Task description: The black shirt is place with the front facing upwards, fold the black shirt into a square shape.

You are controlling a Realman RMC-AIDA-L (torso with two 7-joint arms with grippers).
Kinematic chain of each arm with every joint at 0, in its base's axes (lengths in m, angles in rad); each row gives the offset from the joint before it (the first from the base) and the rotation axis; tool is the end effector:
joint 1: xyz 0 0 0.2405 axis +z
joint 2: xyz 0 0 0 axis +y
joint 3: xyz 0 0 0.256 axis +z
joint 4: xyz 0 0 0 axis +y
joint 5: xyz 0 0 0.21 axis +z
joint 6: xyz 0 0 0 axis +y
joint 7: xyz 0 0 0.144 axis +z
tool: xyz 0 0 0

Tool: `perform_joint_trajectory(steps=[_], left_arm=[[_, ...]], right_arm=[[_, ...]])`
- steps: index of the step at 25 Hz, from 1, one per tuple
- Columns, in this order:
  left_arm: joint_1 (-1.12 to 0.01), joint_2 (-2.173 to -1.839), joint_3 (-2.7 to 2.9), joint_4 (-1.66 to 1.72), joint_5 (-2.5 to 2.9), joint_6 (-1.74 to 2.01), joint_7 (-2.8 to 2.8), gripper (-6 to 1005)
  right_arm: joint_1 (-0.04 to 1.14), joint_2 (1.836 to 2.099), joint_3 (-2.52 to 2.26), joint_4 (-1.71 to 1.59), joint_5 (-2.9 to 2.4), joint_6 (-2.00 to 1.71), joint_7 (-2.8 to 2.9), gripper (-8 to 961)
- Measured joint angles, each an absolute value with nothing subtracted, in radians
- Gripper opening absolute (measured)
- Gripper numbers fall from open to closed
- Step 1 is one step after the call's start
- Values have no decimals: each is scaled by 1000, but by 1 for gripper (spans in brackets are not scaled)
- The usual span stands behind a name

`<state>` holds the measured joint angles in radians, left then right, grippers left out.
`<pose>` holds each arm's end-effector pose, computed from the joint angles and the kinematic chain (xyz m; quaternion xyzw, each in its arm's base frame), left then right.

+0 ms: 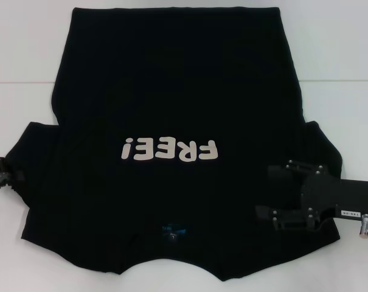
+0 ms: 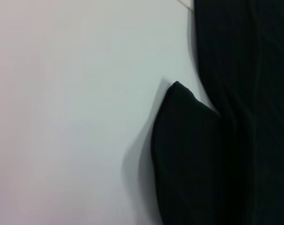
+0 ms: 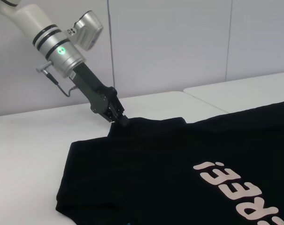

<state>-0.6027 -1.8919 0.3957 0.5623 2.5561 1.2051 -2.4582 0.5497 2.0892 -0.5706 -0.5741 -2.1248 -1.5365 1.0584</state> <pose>-0.3744 0.3617 0.0829 -0.6441 -0.7054 -0.1189 0.2710 0.2759 0.3235 -0.0147 -0.9592 0.1085 0.2085 0.1572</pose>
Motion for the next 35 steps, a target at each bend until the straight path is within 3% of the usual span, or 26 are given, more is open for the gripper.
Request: perform_joint_trajectory(steps=[7,35], left_arm=[[-600,-1892,394,567,2557,1203,-2457,3],[-626,-1862,374,697,2535,1274,-2458,5]], right_arm=[[549,2089,-565,-573,-2124,-1537,1058,930],[543,2089,-558,-571,-2121,-1537,1053,931]])
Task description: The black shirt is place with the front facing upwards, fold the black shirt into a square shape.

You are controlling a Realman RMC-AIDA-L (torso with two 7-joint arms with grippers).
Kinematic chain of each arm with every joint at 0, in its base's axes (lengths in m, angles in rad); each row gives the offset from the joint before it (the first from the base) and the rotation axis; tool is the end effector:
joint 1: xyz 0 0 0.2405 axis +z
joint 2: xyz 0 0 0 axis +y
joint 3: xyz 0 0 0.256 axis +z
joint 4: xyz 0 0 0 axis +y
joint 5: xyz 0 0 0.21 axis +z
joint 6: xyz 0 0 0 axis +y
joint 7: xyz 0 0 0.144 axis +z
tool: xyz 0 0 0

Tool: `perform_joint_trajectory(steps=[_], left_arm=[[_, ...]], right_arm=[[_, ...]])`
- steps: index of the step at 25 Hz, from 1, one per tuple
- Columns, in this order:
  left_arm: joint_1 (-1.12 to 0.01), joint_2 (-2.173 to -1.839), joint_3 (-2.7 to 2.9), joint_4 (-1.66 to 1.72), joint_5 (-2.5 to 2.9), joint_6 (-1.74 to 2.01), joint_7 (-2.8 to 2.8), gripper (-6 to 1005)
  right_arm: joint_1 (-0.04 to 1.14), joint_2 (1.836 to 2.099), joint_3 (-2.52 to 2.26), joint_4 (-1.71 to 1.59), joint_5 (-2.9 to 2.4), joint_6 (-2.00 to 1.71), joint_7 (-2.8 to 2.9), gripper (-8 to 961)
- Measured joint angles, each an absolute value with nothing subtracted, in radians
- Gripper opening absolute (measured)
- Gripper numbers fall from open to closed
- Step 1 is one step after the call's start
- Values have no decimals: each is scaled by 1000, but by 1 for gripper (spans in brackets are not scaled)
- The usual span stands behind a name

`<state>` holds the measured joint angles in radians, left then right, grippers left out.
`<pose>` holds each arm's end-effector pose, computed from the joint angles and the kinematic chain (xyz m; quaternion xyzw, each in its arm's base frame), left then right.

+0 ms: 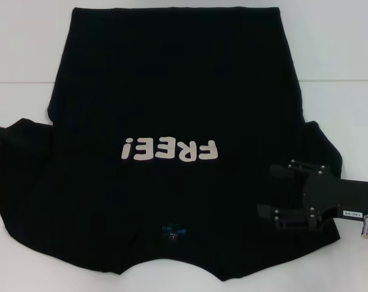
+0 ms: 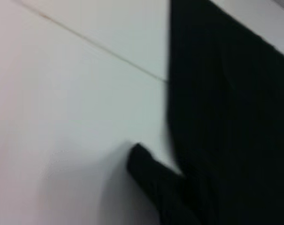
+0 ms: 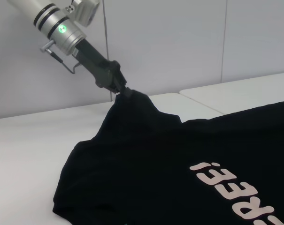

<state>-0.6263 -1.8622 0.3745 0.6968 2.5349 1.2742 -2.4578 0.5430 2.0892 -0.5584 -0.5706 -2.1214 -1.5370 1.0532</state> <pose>-0.3557 0.3814 0.1299 -0.6653 -0.6652 -0.1420 0.3078 0.2783 0.3221 -0.0137 -0.9569 0.1128 0.2124 0.1628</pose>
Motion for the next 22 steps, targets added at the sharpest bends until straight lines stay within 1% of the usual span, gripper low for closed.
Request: perform_joint_trajectory(steps=[3,7,10,16,17,19,22], left_arm=[[-646,-1868,376,724,2508,1321,-2458,9],[-683,-1886,385,753,2467,1377,-2458,13],[-718,-1906,393,753,2465,1409,-2458,16],[-747,-1968,430,740,2464,1398,-2451,23],[-749,-1974,438,732,2463,1392,-2451,24],[-757,-1983,447,697,2454,1383,-2448,26],[-768,-1983,446,603,2406,1376,-2413,30]], right_arm=[[543,2089,-558,-570,-2121,-1537,1053,931],[543,2089,-558,-569,-2121,-1537,1053,930],[543,2090,-558,-564,-2121,-1537,1051,930],[544,2091,-558,-552,-2121,-1534,1050,930],[545,2091,-558,-549,-2121,-1533,1050,930],[547,2091,-558,-546,-2121,-1532,1050,930],[547,2091,-558,-546,-2120,-1529,1050,931]])
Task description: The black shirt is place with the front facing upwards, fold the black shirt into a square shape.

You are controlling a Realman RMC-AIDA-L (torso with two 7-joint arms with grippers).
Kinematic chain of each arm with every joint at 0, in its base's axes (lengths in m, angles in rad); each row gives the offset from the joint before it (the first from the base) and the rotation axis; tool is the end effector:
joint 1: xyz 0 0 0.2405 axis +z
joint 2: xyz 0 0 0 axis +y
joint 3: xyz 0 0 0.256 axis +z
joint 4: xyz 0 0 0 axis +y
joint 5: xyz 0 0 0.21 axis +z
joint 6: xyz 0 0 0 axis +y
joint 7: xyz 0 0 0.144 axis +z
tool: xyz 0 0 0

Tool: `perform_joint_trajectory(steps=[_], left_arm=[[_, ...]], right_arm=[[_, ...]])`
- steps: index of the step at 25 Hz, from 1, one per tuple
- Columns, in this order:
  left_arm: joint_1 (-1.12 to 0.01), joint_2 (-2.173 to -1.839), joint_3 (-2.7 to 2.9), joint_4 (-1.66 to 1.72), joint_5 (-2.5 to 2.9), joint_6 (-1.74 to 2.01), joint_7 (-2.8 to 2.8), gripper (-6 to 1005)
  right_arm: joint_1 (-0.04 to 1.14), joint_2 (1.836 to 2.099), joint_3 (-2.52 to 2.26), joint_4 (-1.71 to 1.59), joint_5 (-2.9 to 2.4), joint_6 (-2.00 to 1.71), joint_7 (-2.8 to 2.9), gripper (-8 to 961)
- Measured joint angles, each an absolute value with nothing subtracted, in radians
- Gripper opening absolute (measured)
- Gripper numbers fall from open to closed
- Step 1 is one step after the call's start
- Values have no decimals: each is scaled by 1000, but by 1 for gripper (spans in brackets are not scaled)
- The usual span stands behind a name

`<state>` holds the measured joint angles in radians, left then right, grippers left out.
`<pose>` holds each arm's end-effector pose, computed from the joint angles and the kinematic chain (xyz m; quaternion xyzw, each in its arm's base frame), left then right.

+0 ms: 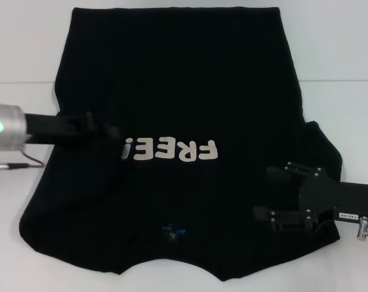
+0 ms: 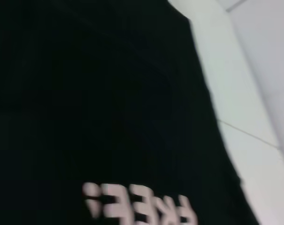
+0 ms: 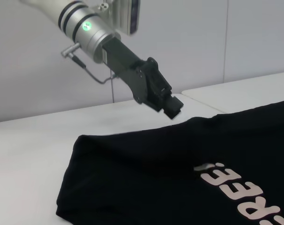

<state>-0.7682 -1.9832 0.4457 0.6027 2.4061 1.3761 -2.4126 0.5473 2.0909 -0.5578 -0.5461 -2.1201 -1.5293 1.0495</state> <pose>-0.2638 0.4029 0.0382 -0.7429 -0.6285 -0.1837 0.1388 0.2777 0.3209 -0.0189 -0.9560 0.1186 0.2166 0.1584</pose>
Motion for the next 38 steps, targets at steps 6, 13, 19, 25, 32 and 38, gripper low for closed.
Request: perform_joint_trajectory(steps=[6,13,19,25,32,38], left_arm=[[-737,-1986,439,540,2262,1418,-2223,335],[-639,-2017,443,557,2126,1671,-1624,525],[-503,-2113,454,645,2123,1705,-1089,661],[-460,-2156,472,708,2136,1653,-1061,860],[-459,-2147,465,683,2139,1648,-1085,937],[-458,-2147,465,682,2139,1647,-1099,936]], right_arm=[[544,2091,-551,-545,-2118,-1527,1049,930],[542,2085,-428,-551,-2118,-1530,1171,930],[538,2015,-380,-622,-2127,-1507,1617,931],[537,1909,-389,-748,-2185,-1513,2105,931],[636,1872,-443,-900,-2508,-1524,2519,930],[726,1902,-503,-854,-2652,-1487,2549,929]])
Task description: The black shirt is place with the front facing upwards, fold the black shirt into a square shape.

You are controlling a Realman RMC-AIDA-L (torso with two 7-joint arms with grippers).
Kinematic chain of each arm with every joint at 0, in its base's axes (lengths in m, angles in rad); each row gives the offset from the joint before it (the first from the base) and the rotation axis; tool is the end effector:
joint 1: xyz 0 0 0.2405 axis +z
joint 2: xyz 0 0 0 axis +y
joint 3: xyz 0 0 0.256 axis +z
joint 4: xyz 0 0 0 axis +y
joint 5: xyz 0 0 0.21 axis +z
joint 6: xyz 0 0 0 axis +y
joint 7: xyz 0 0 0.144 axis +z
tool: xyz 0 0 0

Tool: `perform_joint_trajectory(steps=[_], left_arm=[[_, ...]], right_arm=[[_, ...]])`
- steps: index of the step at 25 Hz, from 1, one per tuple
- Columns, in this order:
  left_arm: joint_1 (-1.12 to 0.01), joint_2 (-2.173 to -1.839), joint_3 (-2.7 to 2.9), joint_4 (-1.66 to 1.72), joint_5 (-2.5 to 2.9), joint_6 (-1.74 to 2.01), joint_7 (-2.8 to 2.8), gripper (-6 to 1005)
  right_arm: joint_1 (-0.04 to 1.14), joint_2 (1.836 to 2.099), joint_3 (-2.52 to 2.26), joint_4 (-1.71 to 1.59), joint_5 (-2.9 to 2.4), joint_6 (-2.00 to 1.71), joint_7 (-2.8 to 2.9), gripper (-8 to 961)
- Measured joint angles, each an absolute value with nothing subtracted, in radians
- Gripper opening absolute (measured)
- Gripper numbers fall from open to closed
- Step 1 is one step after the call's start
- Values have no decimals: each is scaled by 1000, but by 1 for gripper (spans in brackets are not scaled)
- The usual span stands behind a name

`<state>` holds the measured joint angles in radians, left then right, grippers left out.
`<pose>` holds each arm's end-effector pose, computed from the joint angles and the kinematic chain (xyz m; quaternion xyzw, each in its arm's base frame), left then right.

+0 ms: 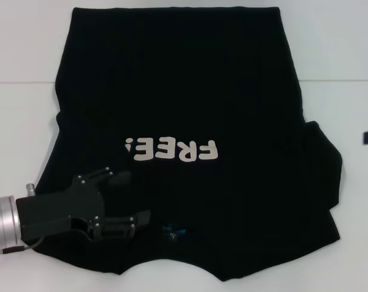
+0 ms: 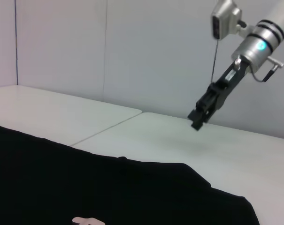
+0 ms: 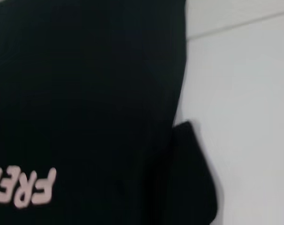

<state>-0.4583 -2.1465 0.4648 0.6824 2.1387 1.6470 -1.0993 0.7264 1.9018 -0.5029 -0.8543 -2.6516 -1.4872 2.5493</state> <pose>-0.2867 0.2949 -0.0058 -0.9412 -0.1489 -0.2489 0.1732 0.2953 0.3959 0.1179 -0.7344 0.6304 0.0515 0.2463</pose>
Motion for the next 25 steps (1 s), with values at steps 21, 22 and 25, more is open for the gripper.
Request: perform_joint_trajectory(steps=[21,22,25], left_arm=[[-460,-2140,465,683,2136,1644,-1110,937],[-461,-2140,465,683,2137,1644,-1110,937],[-461,-2139,465,683,2136,1644,-1110,937]], right_arm=[[790,1932,-575,-608,-2658,-1335,2531,909],[792,1935,-578,-607,-2657,-1332,2531,908],[794,1941,-583,-601,-2659,-1322,2531,906]])
